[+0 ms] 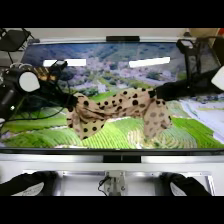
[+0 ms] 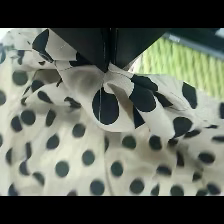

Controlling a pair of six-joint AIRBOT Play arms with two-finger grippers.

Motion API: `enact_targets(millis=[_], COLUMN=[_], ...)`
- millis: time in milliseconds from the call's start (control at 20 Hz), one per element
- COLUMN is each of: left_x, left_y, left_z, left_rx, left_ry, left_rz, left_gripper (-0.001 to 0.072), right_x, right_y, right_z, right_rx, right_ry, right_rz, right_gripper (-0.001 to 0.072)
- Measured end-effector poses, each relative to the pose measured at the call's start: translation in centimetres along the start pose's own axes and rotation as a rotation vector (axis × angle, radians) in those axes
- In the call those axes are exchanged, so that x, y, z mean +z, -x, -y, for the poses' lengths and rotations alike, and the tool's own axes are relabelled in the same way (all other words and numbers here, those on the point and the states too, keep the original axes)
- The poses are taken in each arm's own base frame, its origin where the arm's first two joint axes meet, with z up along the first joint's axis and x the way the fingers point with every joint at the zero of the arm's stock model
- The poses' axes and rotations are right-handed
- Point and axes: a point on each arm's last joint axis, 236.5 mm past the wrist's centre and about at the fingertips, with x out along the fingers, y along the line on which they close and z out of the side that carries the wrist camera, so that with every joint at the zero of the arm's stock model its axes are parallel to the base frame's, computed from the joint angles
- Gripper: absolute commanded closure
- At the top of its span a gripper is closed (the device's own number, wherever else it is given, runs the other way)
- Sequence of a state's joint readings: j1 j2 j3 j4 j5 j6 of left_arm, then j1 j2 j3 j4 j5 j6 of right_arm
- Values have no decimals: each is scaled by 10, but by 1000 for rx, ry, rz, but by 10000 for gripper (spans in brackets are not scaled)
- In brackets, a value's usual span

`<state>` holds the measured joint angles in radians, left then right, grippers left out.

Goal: Fold the shirts.

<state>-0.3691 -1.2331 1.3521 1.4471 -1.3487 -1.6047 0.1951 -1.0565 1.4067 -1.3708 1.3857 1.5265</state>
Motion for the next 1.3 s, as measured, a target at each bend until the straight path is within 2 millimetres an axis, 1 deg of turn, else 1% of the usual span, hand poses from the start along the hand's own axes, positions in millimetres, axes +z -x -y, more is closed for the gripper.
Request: enact_targets(millis=[100,150,200,300,350,400,450,500,550,600,650,700,750,800,850,900,950,1000,1050,1100,1150,1200,1300], left_x=[2,4,9,22,30,39,49,61,72,84,93,98,98,91,80,66,49,32,17,0,-16,-28,-42], left_y=[2,3,3,3,4,8,17,32,52,81,116,150,182,213,234,245,247,241,228,206,180,155,107], left_z=[-23,-31,-40,-47,-48,-44,-41,-38,-35,-31,-26,-20,-14,-9,-4,1,6,11,15,19,23,27,37], left_rx=[52,67,84,88,80,62,45,35,28,22,16,8,2,-5,-17,-27,-41,-58,-77,-94,-111,-127,-160], left_ry=[30,52,75,107,118,128,131,130,122,111,97,84,73,65,74,82,92,104,121,144,171,195,226], left_rz=[17,31,53,112,145,185,232,287,348,428,517,597,667,726,758,759,740,707,664,606,546,498,441], left_gripper=[665,665,665,665,665,666,666,666,666,666,666,666,666,666,666,667,667,667,666,666,665,666,665], right_x=[12,15,19,24,25,27,31,37,46,56,67,75,81,81,74,63,46,26,7,-9,-26,-37,-49], right_y=[-1,-2,-2,0,2,5,11,22,36,55,78,100,123,140,152,156,152,143,132,119,102,84,48], right_z=[4,0,-9,-30,-41,-50,-59,-67,-73,-77,-80,-81,-81,-81,-81,-80,-77,-72,-64,-56,-48,-40,-30], right_rx=[-17,-2,37,127,176,216,252,279,298,301,294,281,267,255,246,238,222,199,171,143,117,98,80], right_ry=[-22,-32,-50,-84,-100,-108,-102,-85,-64,-35,-6,14,18,10,-2,-15,-29,-45,-61,-75,-92,-108,-136], right_rz=[52,67,82,99,104,110,130,158,201,258,322,380,437,467,468,437,374,294,221,157,89,40,-11], right_gripper=[655,655,655,655,655,655,655,655,655,655,655,655,655,654,654,654,654,655,655,654,655,655,655])
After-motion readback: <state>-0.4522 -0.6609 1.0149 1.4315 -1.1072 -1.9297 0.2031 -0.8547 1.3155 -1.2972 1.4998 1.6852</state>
